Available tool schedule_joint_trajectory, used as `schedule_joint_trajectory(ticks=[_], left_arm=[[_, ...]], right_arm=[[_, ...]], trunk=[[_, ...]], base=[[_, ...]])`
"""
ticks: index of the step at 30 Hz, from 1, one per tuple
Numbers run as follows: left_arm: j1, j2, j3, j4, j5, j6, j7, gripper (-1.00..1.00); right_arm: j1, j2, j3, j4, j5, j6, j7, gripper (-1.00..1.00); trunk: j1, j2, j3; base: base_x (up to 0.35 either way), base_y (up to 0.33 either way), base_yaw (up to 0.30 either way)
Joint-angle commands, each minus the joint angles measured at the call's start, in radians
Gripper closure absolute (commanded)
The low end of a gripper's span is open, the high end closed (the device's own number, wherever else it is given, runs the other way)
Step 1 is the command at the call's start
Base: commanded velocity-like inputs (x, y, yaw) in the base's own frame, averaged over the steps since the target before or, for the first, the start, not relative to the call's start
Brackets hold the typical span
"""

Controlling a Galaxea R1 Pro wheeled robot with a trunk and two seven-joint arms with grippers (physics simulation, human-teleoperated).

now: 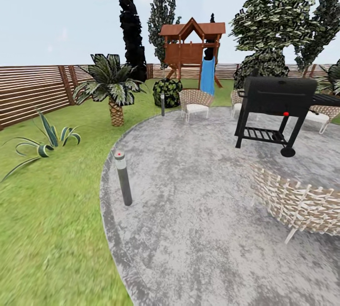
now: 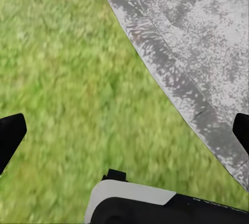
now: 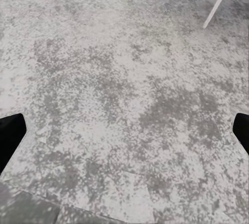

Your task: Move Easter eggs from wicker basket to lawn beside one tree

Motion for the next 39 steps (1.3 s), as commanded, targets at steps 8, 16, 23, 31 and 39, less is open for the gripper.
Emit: schedule_joint_trajectory(ticks=[8, 16, 23, 31, 39], left_arm=[[-0.001, 0.007, 0.001, 0.001, -0.001, -0.007, -0.002, -1.00], [-0.001, 0.007, 0.001, 0.001, -0.002, -0.008, -0.002, -1.00], [-0.001, 0.007, 0.000, 0.001, -0.002, -0.007, -0.003, -1.00], [-0.001, 0.007, 0.000, 0.001, -0.002, -0.007, -0.003, -1.00], [-0.001, 0.007, 0.001, 0.001, -0.001, -0.006, -0.001, -1.00]], right_arm=[[-0.001, 0.000, -0.004, 0.002, -0.002, -0.005, 0.005, -1.00], [-0.001, 0.000, -0.004, 0.002, -0.002, -0.005, 0.003, -1.00], [-0.001, 0.000, -0.004, 0.003, -0.002, -0.005, 0.003, -1.00], [-0.001, 0.000, -0.004, 0.003, -0.002, -0.005, 0.003, -1.00], [-0.001, 0.000, -0.004, 0.003, -0.002, -0.005, 0.003, -1.00]], trunk=[[0.001, -0.002, -0.002], [0.001, -0.002, -0.002], [0.001, -0.002, -0.002], [0.001, -0.002, -0.002], [0.001, -0.002, -0.002]], base=[[0.317, 0.136, 0.000], [0.329, 0.028, 0.000], [0.332, 0.001, 0.000], [0.332, 0.000, 0.000], [0.332, 0.000, 0.000]])
